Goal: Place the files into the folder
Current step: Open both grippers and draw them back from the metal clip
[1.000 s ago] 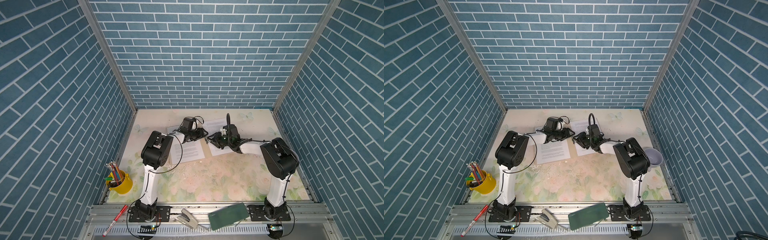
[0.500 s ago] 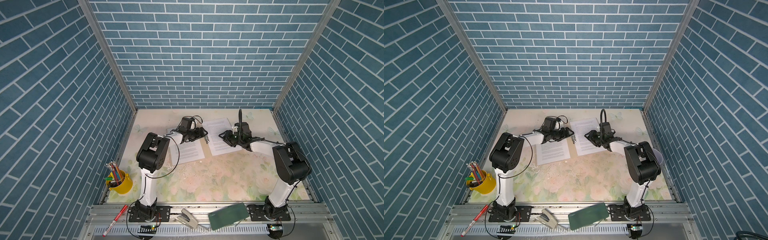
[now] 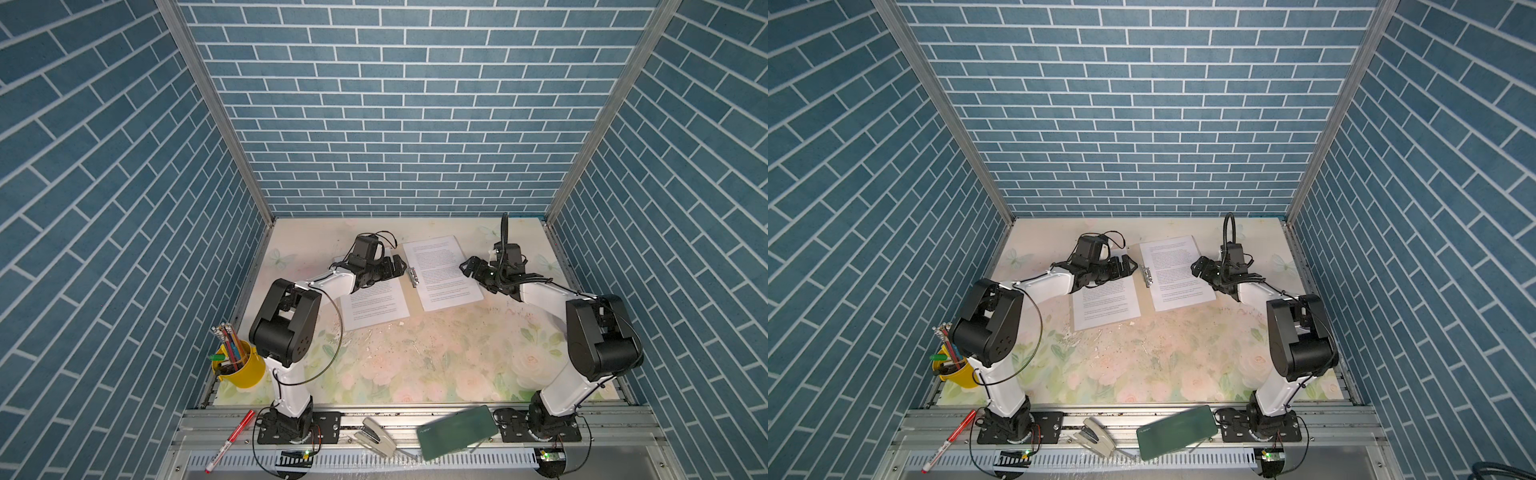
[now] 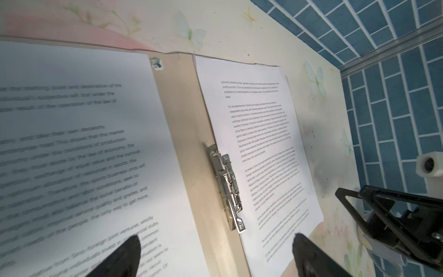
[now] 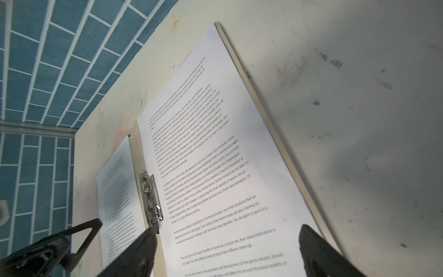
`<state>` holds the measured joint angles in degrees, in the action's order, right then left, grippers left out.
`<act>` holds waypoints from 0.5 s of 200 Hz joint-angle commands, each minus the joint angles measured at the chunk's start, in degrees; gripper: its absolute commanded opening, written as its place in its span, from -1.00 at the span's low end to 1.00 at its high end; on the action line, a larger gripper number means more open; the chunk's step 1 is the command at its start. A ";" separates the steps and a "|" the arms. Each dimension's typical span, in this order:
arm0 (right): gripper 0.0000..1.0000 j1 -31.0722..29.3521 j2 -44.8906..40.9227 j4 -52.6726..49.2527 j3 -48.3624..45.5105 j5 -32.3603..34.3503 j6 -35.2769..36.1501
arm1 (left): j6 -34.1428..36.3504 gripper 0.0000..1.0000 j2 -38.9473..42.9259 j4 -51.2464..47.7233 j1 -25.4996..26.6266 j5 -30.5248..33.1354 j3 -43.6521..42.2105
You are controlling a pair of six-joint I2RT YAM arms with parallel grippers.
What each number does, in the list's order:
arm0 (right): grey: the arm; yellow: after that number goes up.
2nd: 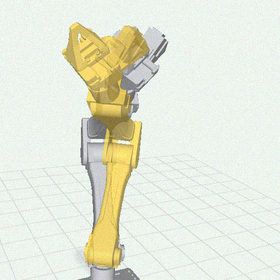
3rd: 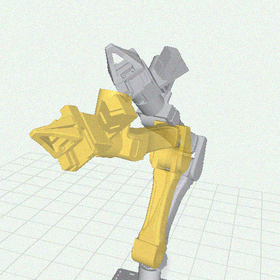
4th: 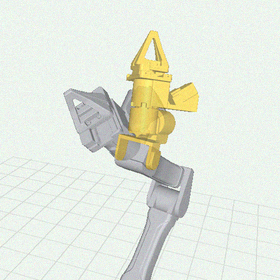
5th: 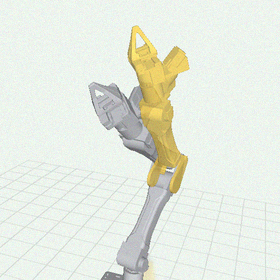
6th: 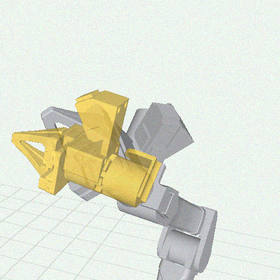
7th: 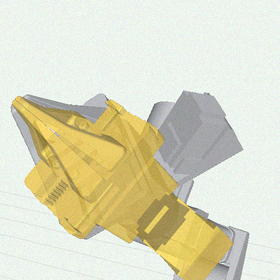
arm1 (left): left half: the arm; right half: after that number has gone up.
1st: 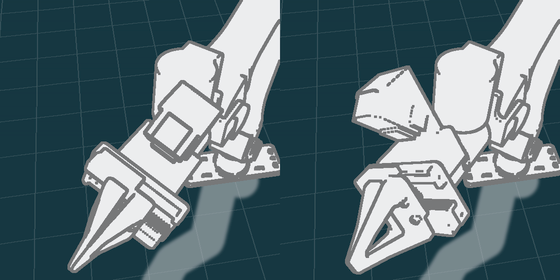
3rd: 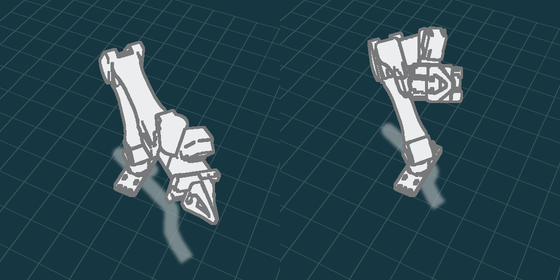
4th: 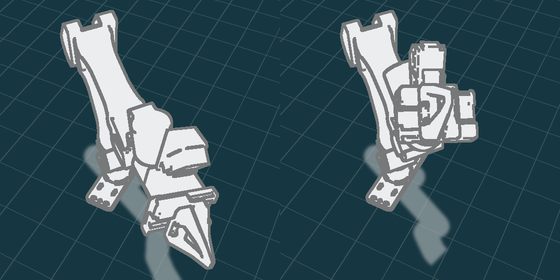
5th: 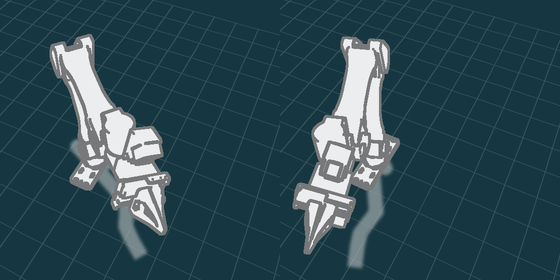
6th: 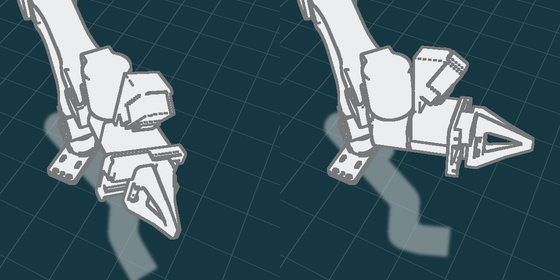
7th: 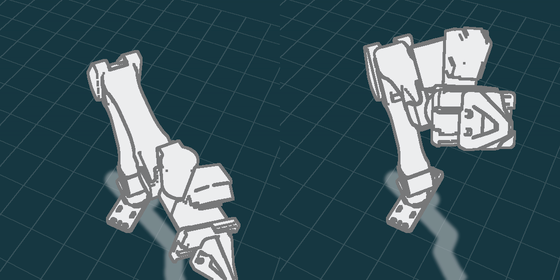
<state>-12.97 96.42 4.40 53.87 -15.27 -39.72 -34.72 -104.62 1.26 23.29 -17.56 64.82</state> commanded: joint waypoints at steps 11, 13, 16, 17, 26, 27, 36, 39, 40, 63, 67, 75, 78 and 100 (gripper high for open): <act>0.98 2.92 0.00 0.62 -2.61 1.12 4.61 | 2.29 0.99 5.16 -3.82 0.09 10.17 -4.25; 0.98 3.16 0.16 1.00 -2.70 0.79 4.65 | 2.33 0.99 5.44 -3.92 0.09 10.70 -4.56; 0.98 3.33 0.30 1.14 -2.71 0.59 4.61 | 2.37 0.99 5.93 -4.05 0.09 11.27 -5.03; 0.98 3.45 0.37 1.31 -2.71 0.46 4.68 | 2.37 0.99 6.06 -4.10 0.09 11.43 -5.17; 0.98 4.25 1.05 2.54 -2.88 -0.66 4.74 | 2.62 0.99 7.46 -4.46 0.12 13.26 -6.50; 0.98 4.30 1.14 2.63 -2.88 -0.78 4.74 | 2.67 0.99 7.66 -4.53 0.11 13.48 -6.65; 0.98 4.90 2.04 4.36 -3.00 -2.08 4.79 | 2.83 0.99 8.99 -5.05 0.00 15.19 -7.98; 0.98 5.03 2.37 4.69 -3.00 -2.55 4.83 | 2.89 0.99 9.45 -5.21 0.02 15.83 -8.37; 0.97 5.09 2.50 4.85 -2.99 -2.69 4.83 | 2.94 0.99 9.58 -5.34 0.01 16.04 -8.51; 0.94 5.99 4.75 8.20 -3.24 -5.74 4.74 | 3.54 0.99 12.94 -7.28 -0.42 19.14 -11.27; 0.93 6.09 5.10 8.69 -3.25 -6.00 4.74 | 3.59 0.99 13.47 -7.58 -0.63 19.50 -11.81; 0.92 6.25 5.79 9.10 -3.09 -6.47 4.87 | 3.52 0.99 14.71 -7.82 -1.08 19.92 -13.04; 0.91 6.29 6.11 9.18 -2.99 -6.63 4.91 | 3.45 0.99 15.12 -7.85 -1.35 20.01 -13.55; 0.87 6.89 7.89 10.25 -2.37 -8.77 4.41 | 2.92 0.99 18.35 -7.67 -3.45 19.93 -17.31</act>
<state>-6.66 102.26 11.46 52.12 -20.27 -36.99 -32.29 -89.45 -4.29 22.06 -0.49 50.92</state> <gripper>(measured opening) 0.945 0.996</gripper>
